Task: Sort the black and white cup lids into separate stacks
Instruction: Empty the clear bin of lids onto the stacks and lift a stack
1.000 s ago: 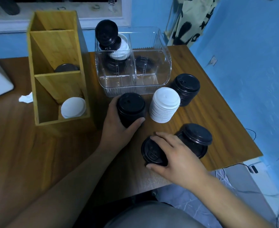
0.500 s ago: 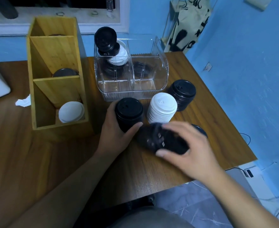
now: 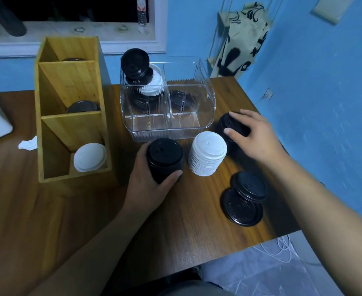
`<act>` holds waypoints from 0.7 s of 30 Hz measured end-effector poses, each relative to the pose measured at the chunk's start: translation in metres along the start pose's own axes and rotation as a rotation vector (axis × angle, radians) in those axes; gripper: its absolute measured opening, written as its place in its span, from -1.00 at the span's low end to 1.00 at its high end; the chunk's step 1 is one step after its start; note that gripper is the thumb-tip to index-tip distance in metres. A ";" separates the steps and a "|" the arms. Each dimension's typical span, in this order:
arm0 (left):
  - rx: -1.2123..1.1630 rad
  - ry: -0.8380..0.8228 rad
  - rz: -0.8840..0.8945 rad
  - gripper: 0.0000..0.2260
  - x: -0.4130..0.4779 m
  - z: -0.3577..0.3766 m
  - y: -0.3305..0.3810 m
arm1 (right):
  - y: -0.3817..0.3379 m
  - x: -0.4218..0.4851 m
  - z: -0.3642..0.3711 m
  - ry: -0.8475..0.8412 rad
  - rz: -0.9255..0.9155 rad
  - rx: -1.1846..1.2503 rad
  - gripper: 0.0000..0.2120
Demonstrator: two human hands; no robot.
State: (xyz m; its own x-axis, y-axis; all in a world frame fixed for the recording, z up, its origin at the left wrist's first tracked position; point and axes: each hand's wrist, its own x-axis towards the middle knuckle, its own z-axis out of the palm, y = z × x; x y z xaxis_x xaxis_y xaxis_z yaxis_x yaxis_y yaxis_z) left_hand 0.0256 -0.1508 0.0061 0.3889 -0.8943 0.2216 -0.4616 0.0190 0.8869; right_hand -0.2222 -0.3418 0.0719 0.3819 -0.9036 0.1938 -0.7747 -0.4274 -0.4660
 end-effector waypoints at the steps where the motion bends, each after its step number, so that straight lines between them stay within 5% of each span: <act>1: 0.000 0.000 -0.001 -0.19 0.000 0.000 0.001 | 0.000 -0.001 0.001 -0.010 -0.006 -0.012 -0.46; 8: 0.008 0.000 -0.033 -0.17 0.001 0.000 0.001 | -0.005 -0.016 0.014 -0.049 -0.021 -0.136 -0.46; 11: 0.003 0.003 -0.040 -0.16 0.000 0.000 0.003 | -0.006 -0.020 0.001 -0.122 -0.029 -0.007 -0.41; 16: 0.019 -0.005 -0.045 -0.16 -0.001 -0.001 0.005 | 0.005 -0.073 -0.025 0.054 0.038 0.180 -0.41; 21: 0.031 -0.009 -0.066 -0.13 0.000 0.000 0.004 | 0.027 -0.124 -0.024 -0.258 0.103 0.086 -0.28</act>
State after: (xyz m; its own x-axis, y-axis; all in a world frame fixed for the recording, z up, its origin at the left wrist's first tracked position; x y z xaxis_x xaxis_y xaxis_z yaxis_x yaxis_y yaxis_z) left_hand 0.0234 -0.1506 0.0090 0.4127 -0.8969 0.1591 -0.4596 -0.0543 0.8865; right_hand -0.3025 -0.2422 0.0559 0.4275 -0.9005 -0.0791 -0.7749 -0.3199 -0.5452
